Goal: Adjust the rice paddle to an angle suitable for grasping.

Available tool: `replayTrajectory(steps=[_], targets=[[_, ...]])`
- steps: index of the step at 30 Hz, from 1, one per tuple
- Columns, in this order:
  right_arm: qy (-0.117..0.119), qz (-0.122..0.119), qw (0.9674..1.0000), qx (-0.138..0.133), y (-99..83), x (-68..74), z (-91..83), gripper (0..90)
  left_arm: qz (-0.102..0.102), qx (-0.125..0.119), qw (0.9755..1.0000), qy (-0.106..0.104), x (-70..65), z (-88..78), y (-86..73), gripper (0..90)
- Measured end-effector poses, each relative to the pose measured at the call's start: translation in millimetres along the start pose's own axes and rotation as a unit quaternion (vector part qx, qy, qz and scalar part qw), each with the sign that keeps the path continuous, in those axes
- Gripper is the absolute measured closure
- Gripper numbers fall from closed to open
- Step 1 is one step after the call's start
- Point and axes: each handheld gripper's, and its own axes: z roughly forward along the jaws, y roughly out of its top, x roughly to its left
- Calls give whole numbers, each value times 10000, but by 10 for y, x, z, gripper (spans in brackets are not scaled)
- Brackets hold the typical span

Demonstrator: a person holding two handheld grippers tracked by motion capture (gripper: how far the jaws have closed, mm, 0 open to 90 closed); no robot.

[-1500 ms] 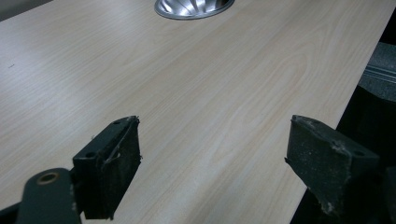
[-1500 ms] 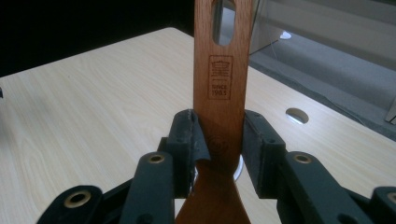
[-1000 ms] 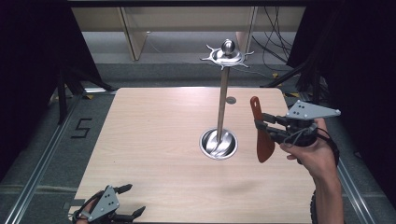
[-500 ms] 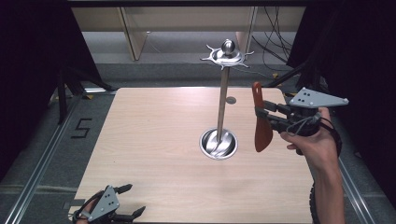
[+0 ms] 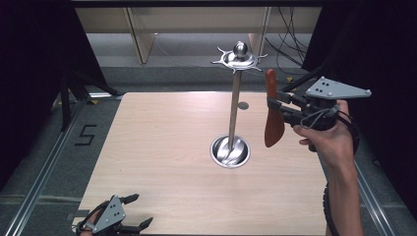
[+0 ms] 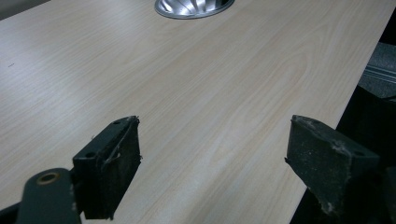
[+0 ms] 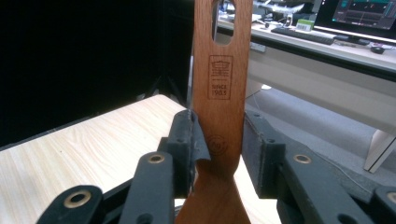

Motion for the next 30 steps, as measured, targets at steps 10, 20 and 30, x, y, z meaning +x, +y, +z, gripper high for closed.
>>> replayTrajectory(steps=[10, 20, 30], targets=[[73, 3, 9999, -81, 83, -15, 86, 671, 23, 22, 10000, 14, 4, 1, 0, 170], [94, 57, 9999, 80, 140, -30, 208, 671, 32, 54, 10000, -13, -1, -9, 6, 170], [158, 83, 9998, 128, 125, -11, 276, 671, 22, -11, 10000, 21, -9, 2, 2, 170]])
